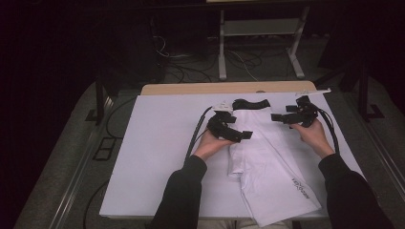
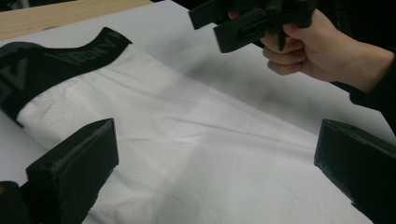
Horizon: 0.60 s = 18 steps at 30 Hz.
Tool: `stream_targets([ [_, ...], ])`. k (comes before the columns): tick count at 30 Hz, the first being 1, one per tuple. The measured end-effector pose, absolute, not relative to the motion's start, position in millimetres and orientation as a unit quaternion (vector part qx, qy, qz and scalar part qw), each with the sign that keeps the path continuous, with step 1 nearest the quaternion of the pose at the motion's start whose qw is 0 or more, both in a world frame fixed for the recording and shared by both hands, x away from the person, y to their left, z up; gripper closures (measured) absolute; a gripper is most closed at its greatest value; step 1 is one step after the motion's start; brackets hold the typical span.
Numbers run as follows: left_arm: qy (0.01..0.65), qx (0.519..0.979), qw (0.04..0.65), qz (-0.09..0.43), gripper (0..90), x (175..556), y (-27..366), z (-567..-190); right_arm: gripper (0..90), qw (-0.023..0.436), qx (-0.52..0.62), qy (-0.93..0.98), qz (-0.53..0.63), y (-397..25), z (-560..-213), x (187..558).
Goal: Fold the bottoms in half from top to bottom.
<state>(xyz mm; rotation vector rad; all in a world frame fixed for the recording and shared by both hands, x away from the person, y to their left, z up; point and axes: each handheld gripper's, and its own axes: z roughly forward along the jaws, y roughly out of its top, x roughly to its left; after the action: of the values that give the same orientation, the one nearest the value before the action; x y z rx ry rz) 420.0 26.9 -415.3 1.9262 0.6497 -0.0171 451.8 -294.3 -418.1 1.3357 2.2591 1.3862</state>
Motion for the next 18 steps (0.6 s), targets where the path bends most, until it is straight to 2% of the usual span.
stream_targets([
  [18,0.315,0.8,0.51,0.002,0.0,445,43,-419,0.0,0.087,0.45,0.756,0.466,-296,-419,454],
])
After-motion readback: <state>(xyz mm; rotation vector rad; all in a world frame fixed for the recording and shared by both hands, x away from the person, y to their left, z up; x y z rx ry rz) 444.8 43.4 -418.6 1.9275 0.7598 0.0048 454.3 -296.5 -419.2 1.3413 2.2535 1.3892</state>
